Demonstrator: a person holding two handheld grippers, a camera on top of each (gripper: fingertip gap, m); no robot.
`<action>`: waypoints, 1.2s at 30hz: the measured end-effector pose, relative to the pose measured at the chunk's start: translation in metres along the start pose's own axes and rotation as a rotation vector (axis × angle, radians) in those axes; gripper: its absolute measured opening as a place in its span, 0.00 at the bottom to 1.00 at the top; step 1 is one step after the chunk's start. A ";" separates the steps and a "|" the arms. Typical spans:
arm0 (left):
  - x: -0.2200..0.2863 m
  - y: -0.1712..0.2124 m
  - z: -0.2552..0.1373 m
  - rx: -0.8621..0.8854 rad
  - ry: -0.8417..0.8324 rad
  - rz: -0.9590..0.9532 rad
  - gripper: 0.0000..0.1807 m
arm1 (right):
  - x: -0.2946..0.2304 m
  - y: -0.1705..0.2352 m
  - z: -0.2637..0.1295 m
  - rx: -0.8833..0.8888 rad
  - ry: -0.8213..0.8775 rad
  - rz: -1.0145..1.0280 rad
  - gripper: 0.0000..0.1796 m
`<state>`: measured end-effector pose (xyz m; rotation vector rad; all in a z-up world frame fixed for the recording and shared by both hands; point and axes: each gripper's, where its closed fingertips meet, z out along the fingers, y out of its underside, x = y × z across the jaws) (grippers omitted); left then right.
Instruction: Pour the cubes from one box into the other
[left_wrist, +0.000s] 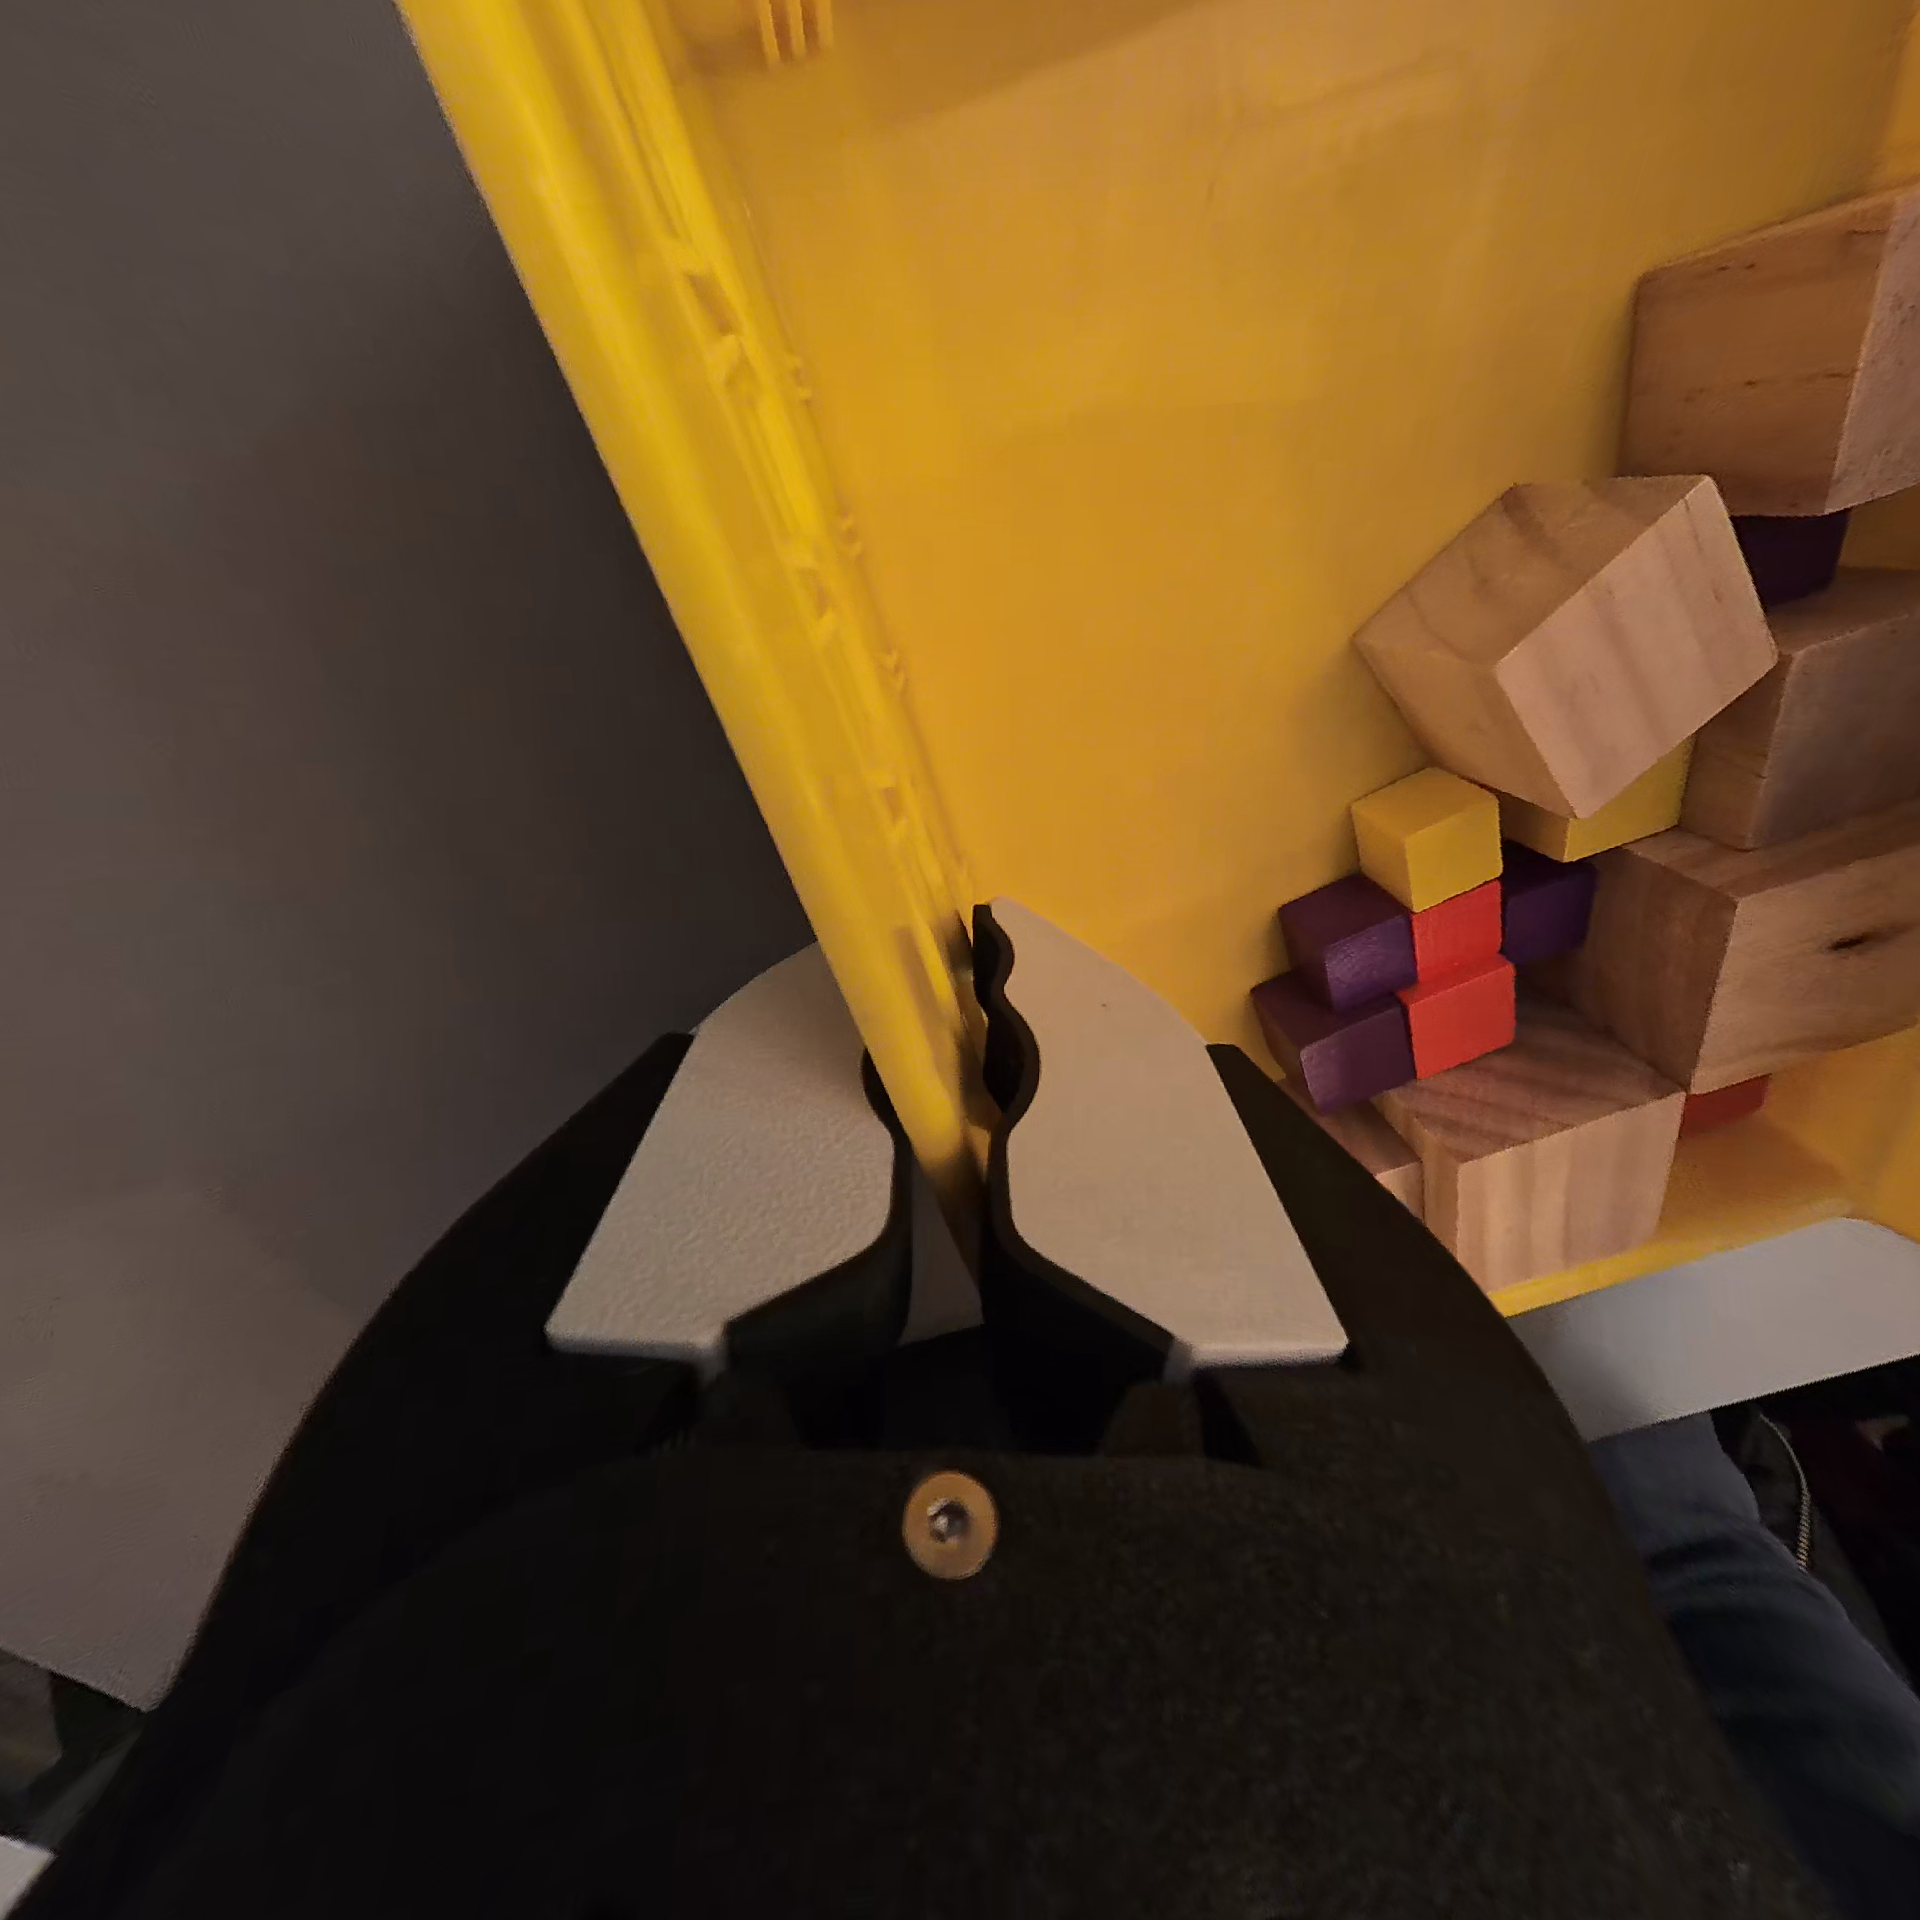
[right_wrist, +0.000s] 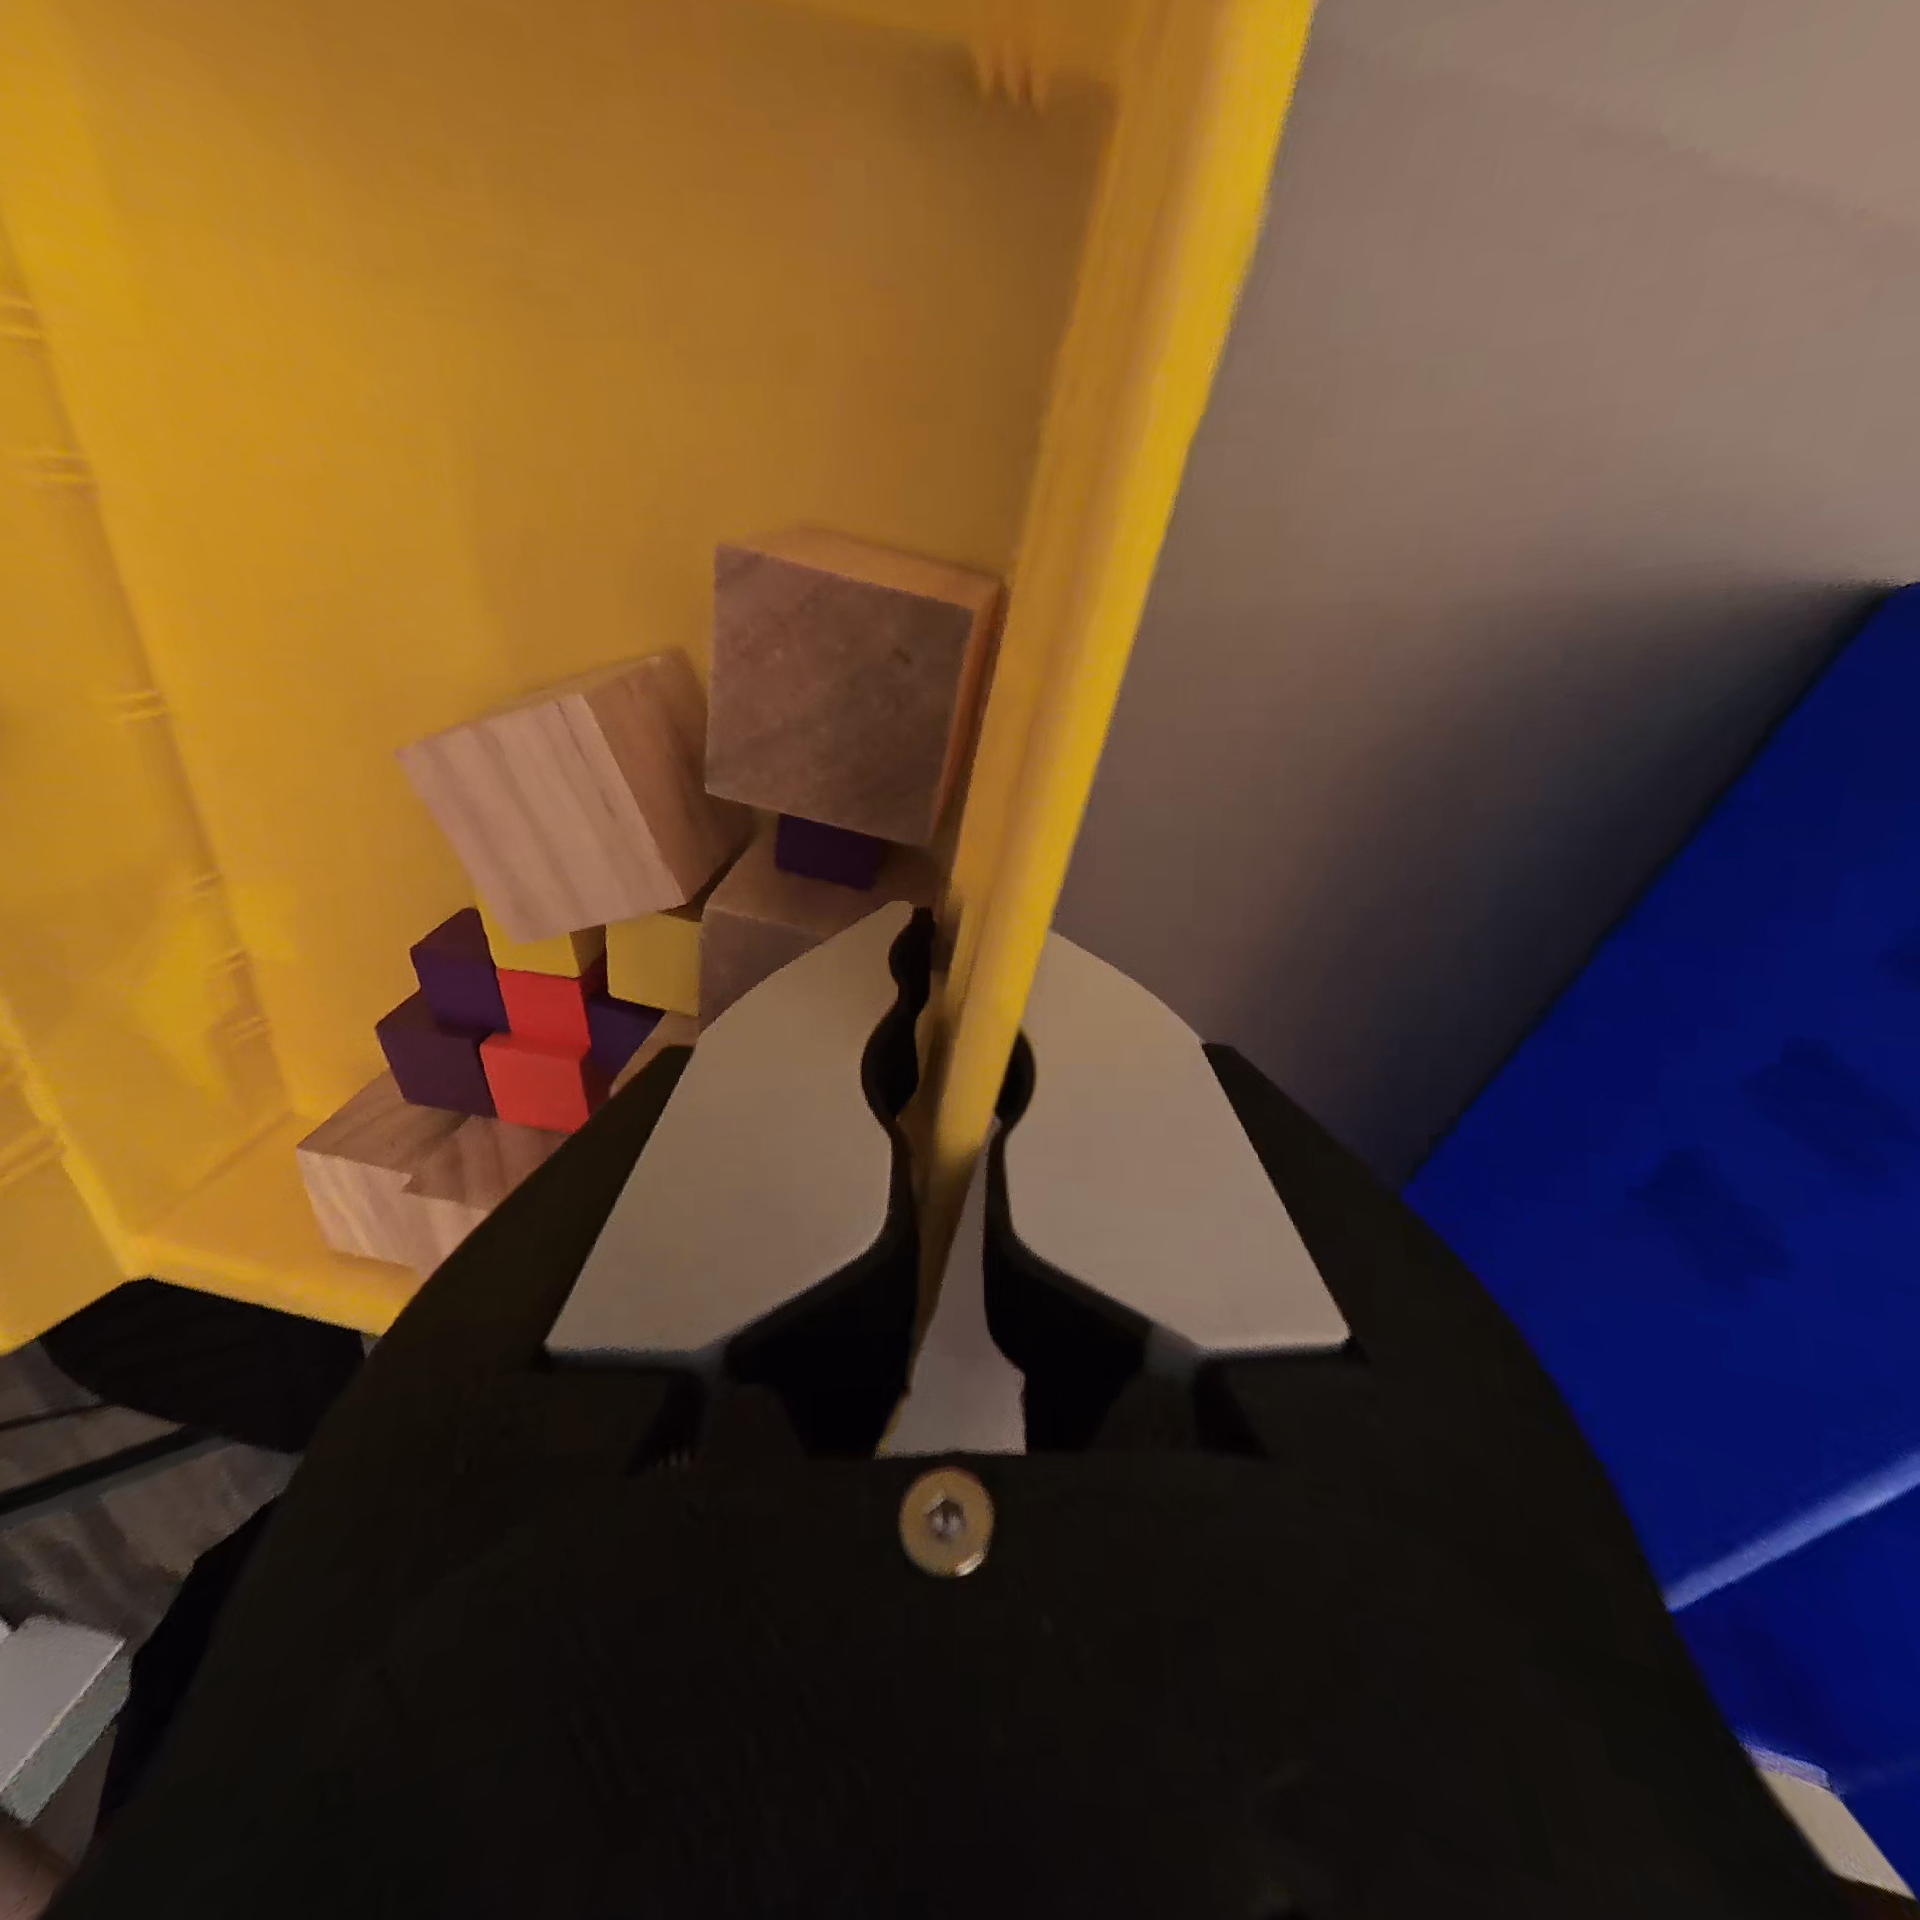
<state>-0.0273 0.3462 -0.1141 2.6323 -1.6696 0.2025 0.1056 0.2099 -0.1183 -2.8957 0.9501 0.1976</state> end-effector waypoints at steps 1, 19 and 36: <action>0.000 0.000 0.000 0.004 0.003 -0.008 0.04 | 0.001 0.000 0.001 0.001 0.027 -0.005 0.04; -0.001 0.004 0.002 -0.015 -0.013 -0.024 0.05 | 0.005 -0.002 0.004 0.013 0.141 -0.038 0.09; 0.017 -0.013 -0.070 -0.031 -0.272 0.062 0.04 | -0.002 -0.007 -0.024 0.065 -0.249 0.002 0.03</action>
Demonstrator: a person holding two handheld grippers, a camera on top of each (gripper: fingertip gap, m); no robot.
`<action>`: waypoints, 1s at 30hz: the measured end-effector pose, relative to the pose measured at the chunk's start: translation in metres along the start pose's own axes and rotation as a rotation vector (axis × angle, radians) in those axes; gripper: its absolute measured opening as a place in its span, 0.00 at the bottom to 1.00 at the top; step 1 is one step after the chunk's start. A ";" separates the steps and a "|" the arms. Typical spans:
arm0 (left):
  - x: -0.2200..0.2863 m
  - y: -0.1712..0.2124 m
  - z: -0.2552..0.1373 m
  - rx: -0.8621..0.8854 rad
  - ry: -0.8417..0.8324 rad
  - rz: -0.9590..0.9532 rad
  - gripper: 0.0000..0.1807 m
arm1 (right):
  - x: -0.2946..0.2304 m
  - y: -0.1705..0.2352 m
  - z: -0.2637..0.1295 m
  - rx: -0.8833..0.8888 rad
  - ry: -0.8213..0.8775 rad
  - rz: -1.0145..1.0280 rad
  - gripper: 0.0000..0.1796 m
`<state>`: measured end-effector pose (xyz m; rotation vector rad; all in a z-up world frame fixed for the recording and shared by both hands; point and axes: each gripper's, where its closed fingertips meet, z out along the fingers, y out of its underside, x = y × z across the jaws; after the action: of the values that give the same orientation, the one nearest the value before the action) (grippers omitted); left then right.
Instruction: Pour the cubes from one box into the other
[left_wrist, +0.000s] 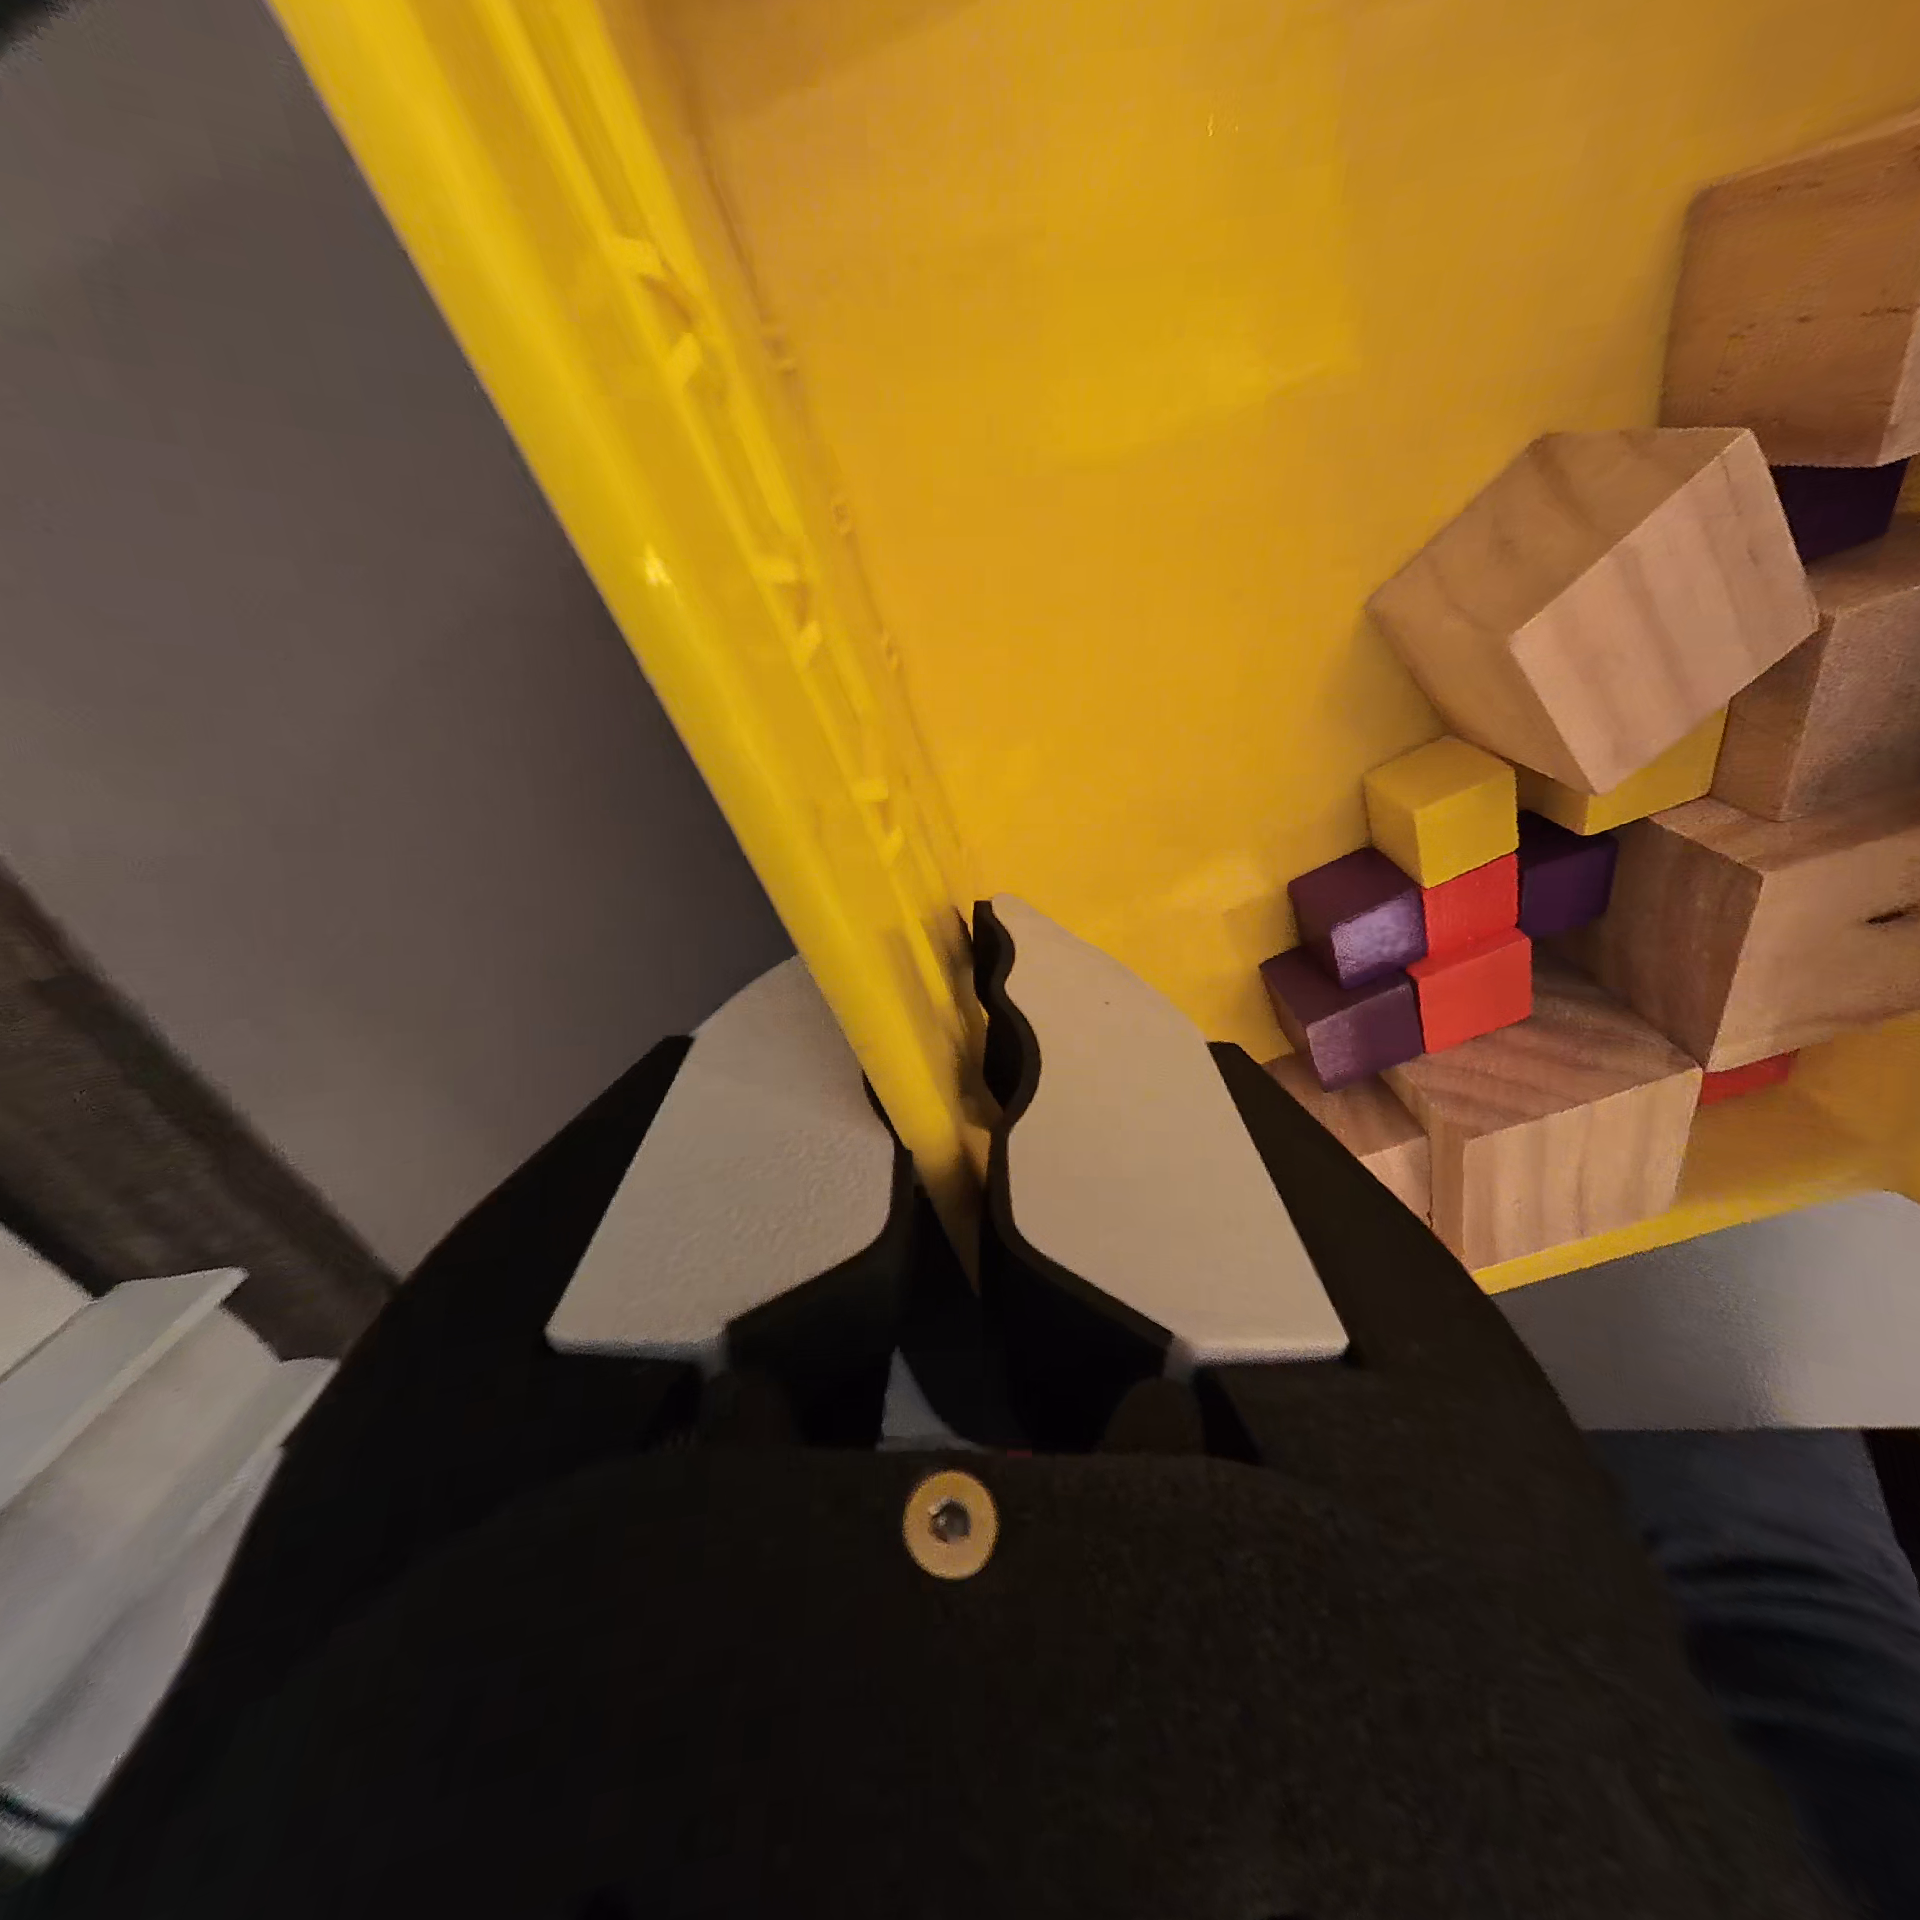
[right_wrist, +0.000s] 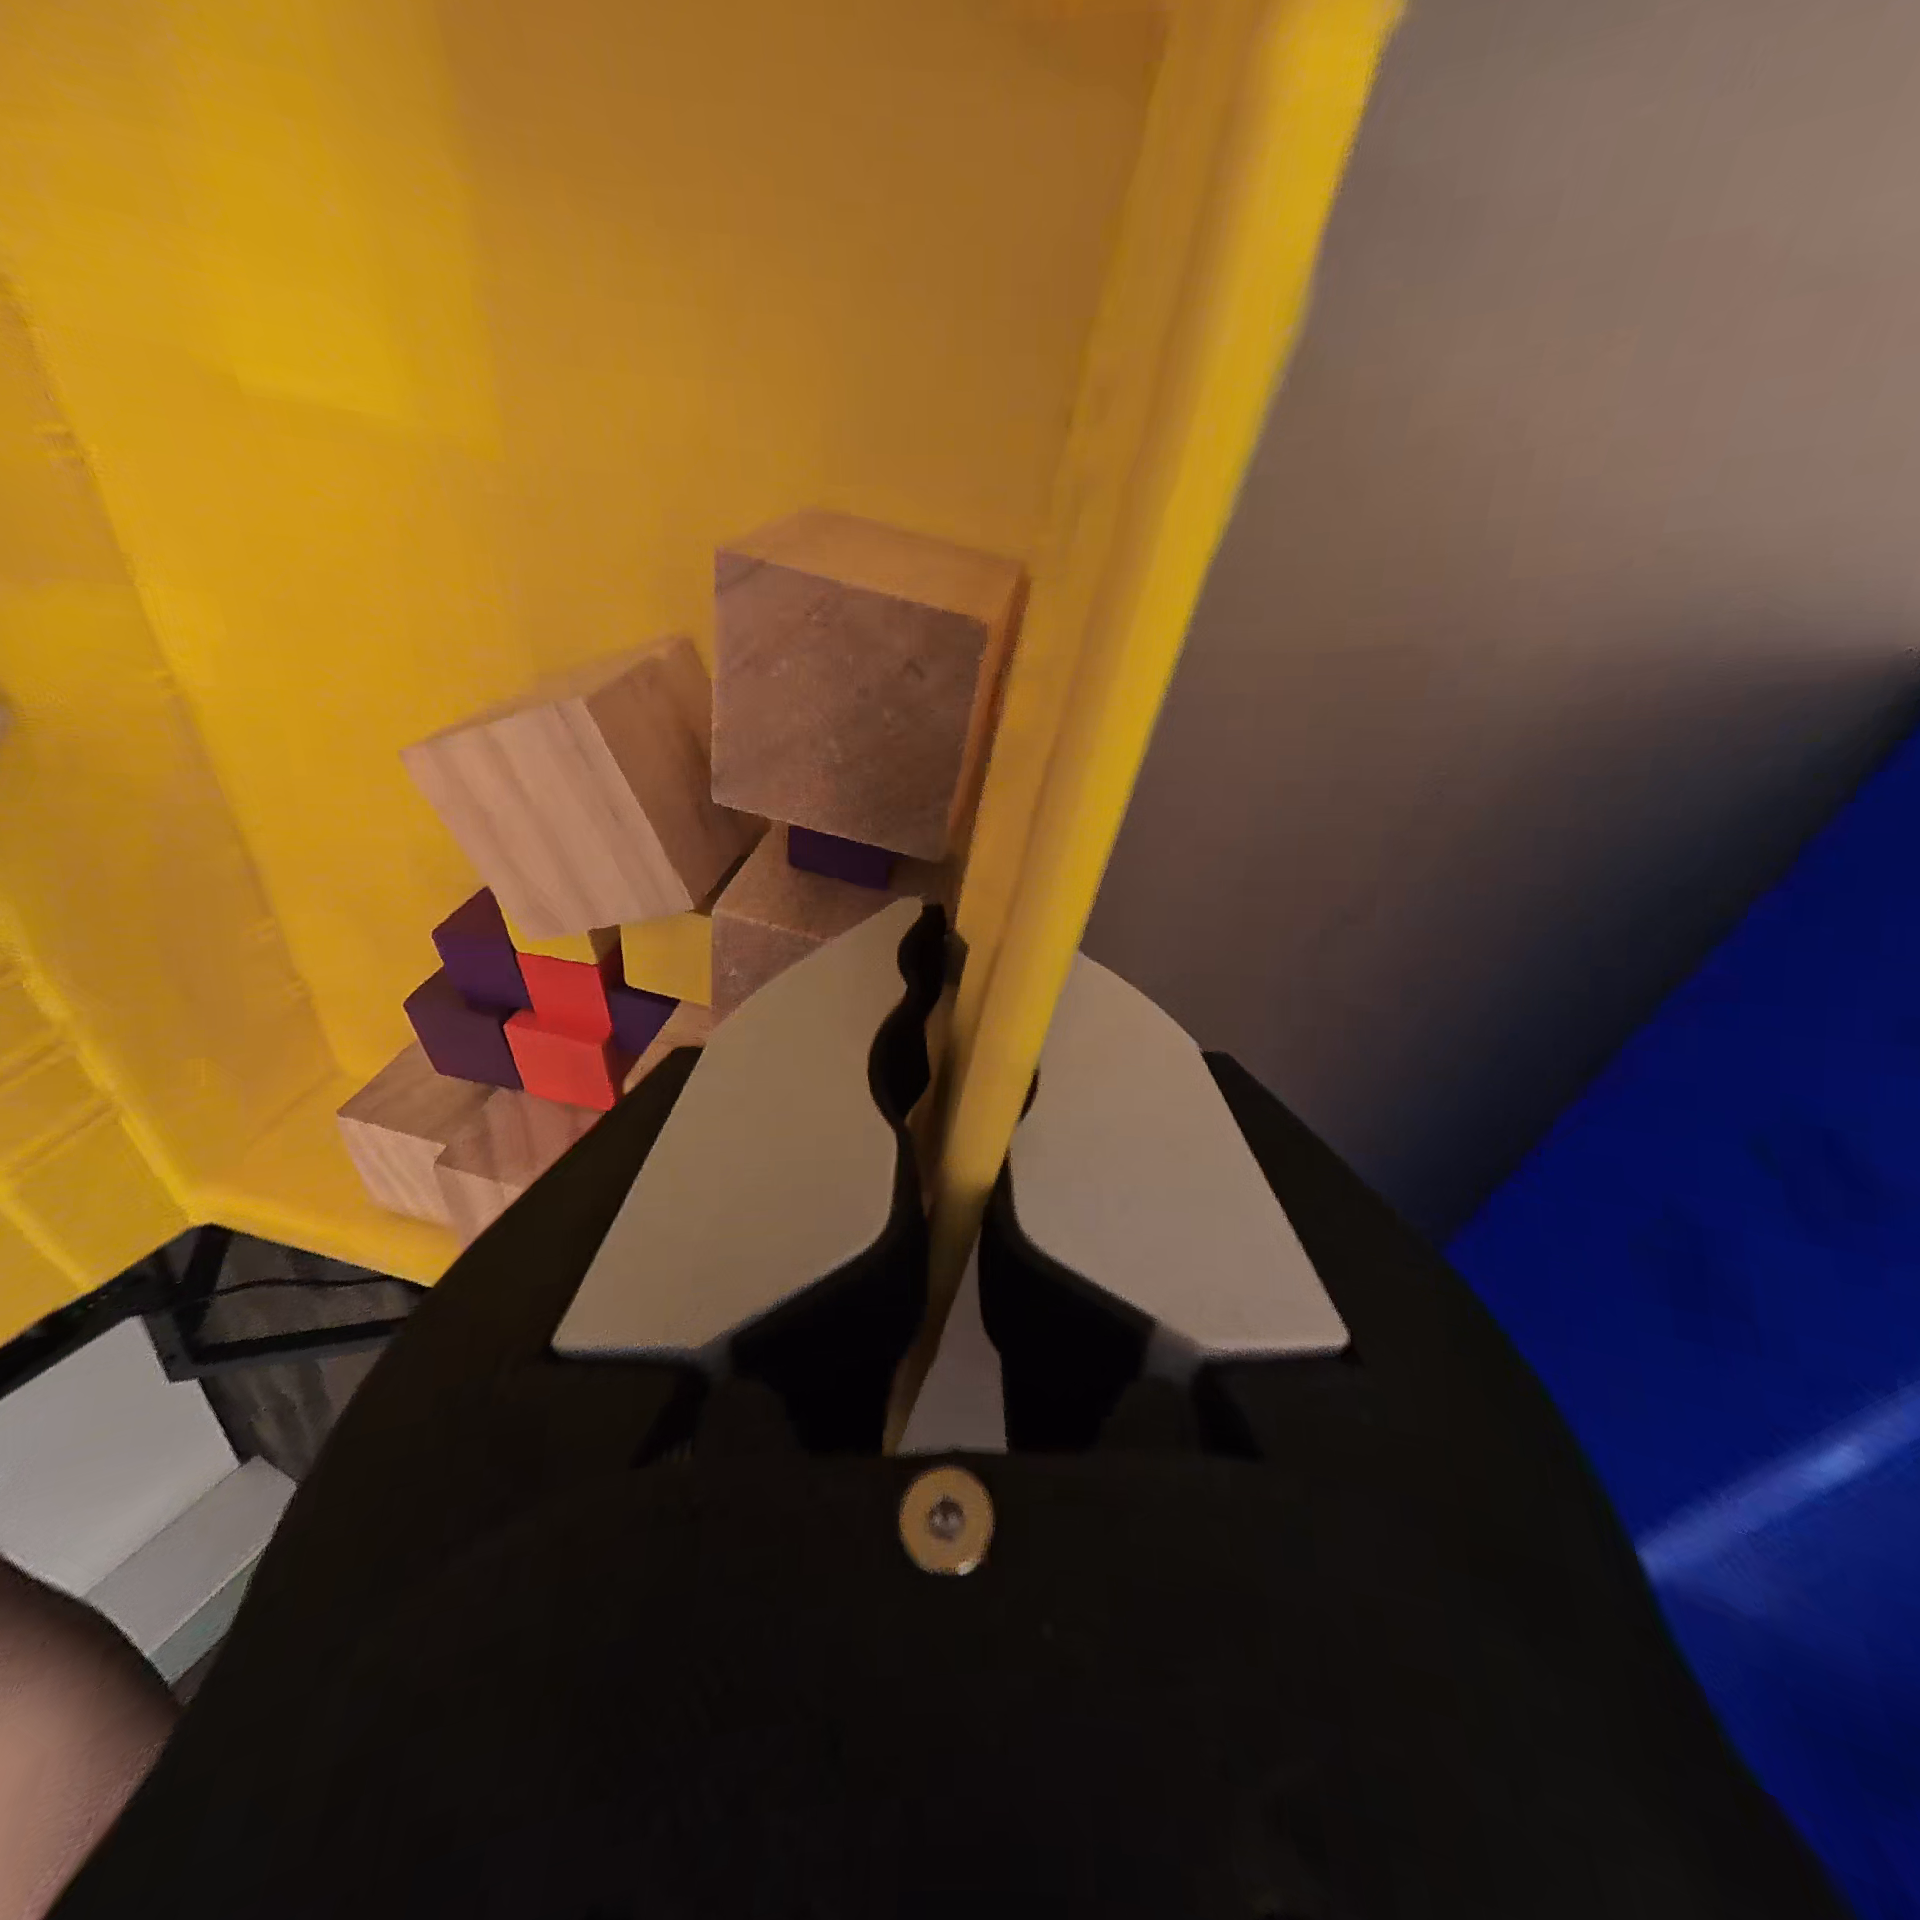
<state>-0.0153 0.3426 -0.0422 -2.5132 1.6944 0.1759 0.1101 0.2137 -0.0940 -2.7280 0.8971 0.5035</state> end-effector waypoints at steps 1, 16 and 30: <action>0.002 -0.004 -0.015 -0.003 -0.024 0.012 0.04 | 0.000 -0.001 -0.011 0.015 -0.022 -0.012 0.03; 0.149 -0.112 -0.185 0.109 -0.277 0.242 0.04 | 0.117 0.011 -0.187 0.341 -0.116 0.083 0.03; 0.287 -0.177 -0.166 0.169 -0.358 0.489 0.04 | 0.254 0.054 -0.193 0.555 -0.089 0.265 0.03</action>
<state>0.2620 0.1211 0.0820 -1.7790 2.0210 0.4654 0.3174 -0.0244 -0.0212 -2.0884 1.1751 0.3508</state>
